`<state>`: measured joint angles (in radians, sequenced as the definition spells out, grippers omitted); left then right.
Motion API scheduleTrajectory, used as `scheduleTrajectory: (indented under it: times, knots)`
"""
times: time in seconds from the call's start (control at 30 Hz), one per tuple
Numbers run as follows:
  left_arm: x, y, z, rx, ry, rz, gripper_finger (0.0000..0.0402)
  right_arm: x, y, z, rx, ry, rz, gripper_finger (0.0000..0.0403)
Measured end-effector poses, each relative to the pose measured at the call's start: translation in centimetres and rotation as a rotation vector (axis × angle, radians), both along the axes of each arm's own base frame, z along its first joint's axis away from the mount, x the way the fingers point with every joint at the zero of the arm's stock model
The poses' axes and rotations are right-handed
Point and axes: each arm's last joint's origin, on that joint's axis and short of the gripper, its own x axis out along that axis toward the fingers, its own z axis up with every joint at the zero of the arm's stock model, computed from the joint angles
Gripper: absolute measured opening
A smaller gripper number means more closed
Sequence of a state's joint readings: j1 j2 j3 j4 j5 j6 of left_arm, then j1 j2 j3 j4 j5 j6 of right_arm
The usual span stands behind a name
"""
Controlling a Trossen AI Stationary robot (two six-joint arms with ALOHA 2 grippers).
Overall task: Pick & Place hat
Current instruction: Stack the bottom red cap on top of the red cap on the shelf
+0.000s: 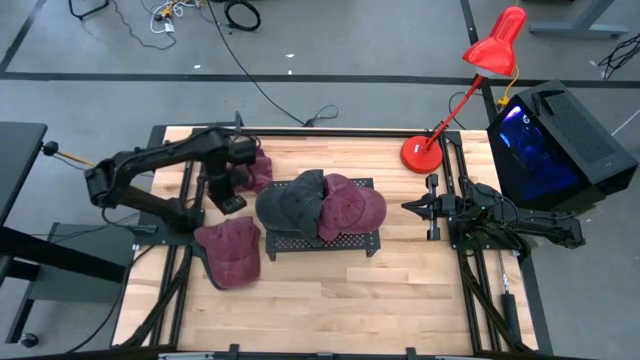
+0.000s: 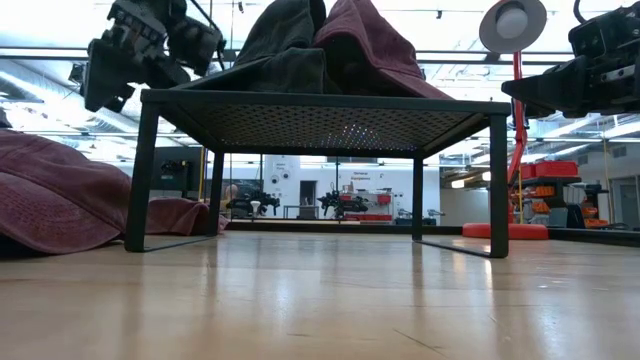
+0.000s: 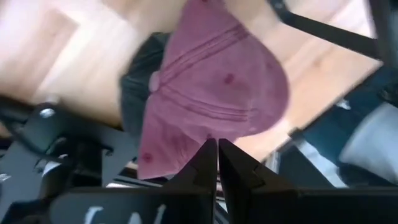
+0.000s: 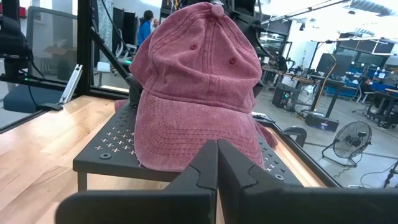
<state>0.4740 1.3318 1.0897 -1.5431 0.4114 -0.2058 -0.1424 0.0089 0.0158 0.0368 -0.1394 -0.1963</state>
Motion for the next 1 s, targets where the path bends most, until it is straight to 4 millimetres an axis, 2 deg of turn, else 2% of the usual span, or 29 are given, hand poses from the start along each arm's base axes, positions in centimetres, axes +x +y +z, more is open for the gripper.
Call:
scheduleTrajectory:
  times: [0.2, 0.43, 0.6, 0.73, 0.87, 1.0]
  knots:
    - [-0.3, -1.1, 0.7, 0.149, 0.015, -0.015, 0.0038, 0.0, 0.0, 0.0, 0.000, 0.000, 0.000, 0.0004]
    - [0.5, -1.6, 0.6, 0.190, -0.036, 0.007, 0.0132, 0.0, 0.0, 0.0, 0.000, 0.000, 0.000, 0.0004]
    - [-0.1, -2.0, -1.3, 0.133, -0.025, 0.015, 0.0213, 0.0, 0.0, 0.0, 0.000, 0.000, 0.000, 0.0004]
    - [-0.8, -2.6, -3.0, 0.052, -0.001, 0.034, 0.0260, 0.0, 0.0, 0.0, 0.000, 0.000, 0.000, 0.0004]
    - [-1.0, -3.5, -4.3, 0.033, 0.008, 0.012, 0.0282, 0.0, 0.0, 0.0, 0.000, 0.000, 0.000, 0.0004]
    - [-0.7, -4.0, -5.2, 0.051, -0.013, -0.003, 0.0283, 0.0, 0.0, 0.0, 0.000, 0.000, 0.000, 0.0004]
